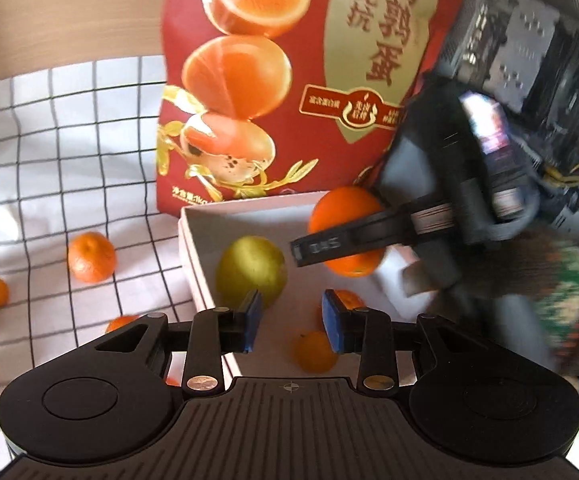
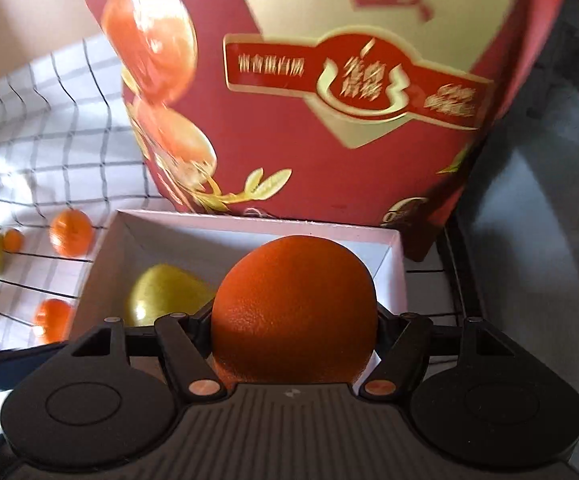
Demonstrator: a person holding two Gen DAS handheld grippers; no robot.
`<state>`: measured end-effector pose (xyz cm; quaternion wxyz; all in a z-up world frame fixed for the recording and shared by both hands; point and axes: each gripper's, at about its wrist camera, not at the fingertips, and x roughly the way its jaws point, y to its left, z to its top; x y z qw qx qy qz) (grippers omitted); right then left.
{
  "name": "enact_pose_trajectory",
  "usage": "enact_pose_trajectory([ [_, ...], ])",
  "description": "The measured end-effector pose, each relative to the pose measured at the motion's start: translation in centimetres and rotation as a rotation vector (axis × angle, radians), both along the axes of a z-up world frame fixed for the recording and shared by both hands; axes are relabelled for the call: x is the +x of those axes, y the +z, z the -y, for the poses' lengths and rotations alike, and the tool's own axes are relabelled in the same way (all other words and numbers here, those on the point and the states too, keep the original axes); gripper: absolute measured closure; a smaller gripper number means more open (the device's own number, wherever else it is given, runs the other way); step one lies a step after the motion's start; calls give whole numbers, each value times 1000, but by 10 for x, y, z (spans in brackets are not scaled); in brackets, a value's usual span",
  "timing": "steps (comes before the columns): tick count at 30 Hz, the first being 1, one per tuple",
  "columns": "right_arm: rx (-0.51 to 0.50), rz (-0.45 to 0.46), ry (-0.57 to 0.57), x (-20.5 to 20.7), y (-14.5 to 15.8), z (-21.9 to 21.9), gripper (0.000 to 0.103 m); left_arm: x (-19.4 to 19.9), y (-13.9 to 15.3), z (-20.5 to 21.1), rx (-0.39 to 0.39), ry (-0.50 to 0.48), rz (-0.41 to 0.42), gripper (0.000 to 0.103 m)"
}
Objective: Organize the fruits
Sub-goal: 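Carry both fruits over the pink box and open both tools to drop them, then swing both open tools back over the table toward the remaining fruit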
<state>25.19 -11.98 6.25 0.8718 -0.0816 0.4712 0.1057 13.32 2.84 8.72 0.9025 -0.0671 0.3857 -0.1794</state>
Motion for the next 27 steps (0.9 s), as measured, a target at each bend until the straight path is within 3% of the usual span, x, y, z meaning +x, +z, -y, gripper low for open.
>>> enact_pose_trajectory([
  [5, 4, -61, -23, 12, -23, -9, 31, -23, 1, -23, -60, 28, -7, 66],
  [12, 71, 69, 15, -8, 11, -9, 30, -71, -25, -77, -78, 138, -74, 66],
  [17, 74, 131, 22, -38, 30, -4, 29, -93, -43, -131, -81, 306, -131, 66],
  [21, 44, 149, 53, -71, 32, -6, 29, -111, -43, -174, -51, 456, -129, 66],
  [27, 12, 224, 140, -137, 37, -28, 24, -124, -40, -216, -51, 556, -99, 66],
])
